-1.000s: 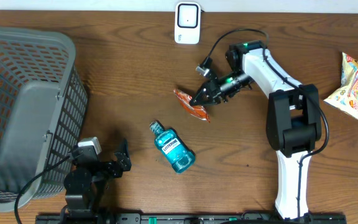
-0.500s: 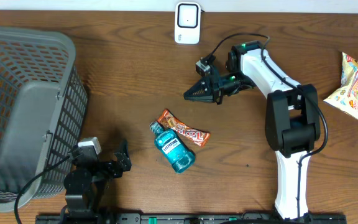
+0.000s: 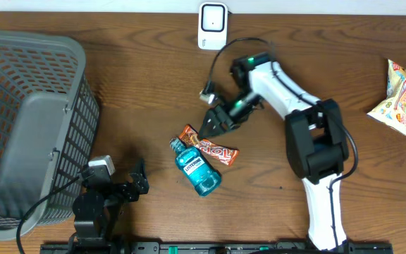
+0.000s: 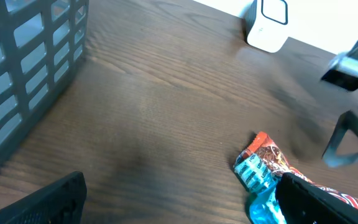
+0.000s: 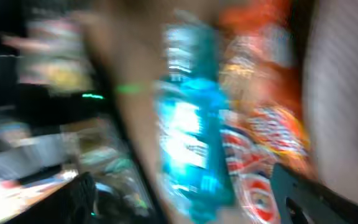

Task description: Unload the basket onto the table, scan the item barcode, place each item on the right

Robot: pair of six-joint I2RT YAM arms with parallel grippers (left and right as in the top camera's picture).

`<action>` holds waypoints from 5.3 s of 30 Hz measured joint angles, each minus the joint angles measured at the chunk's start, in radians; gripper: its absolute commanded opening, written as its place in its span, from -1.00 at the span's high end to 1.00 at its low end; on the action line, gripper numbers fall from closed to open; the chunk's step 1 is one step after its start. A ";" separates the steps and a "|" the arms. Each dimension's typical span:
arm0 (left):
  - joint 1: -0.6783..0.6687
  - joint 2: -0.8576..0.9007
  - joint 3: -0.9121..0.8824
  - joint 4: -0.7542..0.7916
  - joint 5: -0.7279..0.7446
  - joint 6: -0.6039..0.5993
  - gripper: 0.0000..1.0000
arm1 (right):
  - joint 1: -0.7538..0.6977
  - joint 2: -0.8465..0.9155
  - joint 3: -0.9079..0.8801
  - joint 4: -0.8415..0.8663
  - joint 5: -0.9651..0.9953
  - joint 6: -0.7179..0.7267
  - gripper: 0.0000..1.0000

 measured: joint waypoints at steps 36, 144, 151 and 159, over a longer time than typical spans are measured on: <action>0.000 0.000 0.000 0.000 0.000 0.000 -0.96 | 0.327 -0.094 -0.154 0.190 0.817 0.365 0.98; 0.000 0.000 0.000 0.000 0.000 0.000 -0.96 | 0.291 -0.115 0.130 0.187 0.880 0.622 0.97; 0.000 0.000 0.000 0.000 0.000 0.000 -0.96 | 0.317 -0.115 0.093 0.255 0.876 0.621 0.97; 0.000 0.000 0.000 0.000 0.000 0.000 -0.95 | 0.328 -0.114 -0.052 0.342 0.876 0.621 0.97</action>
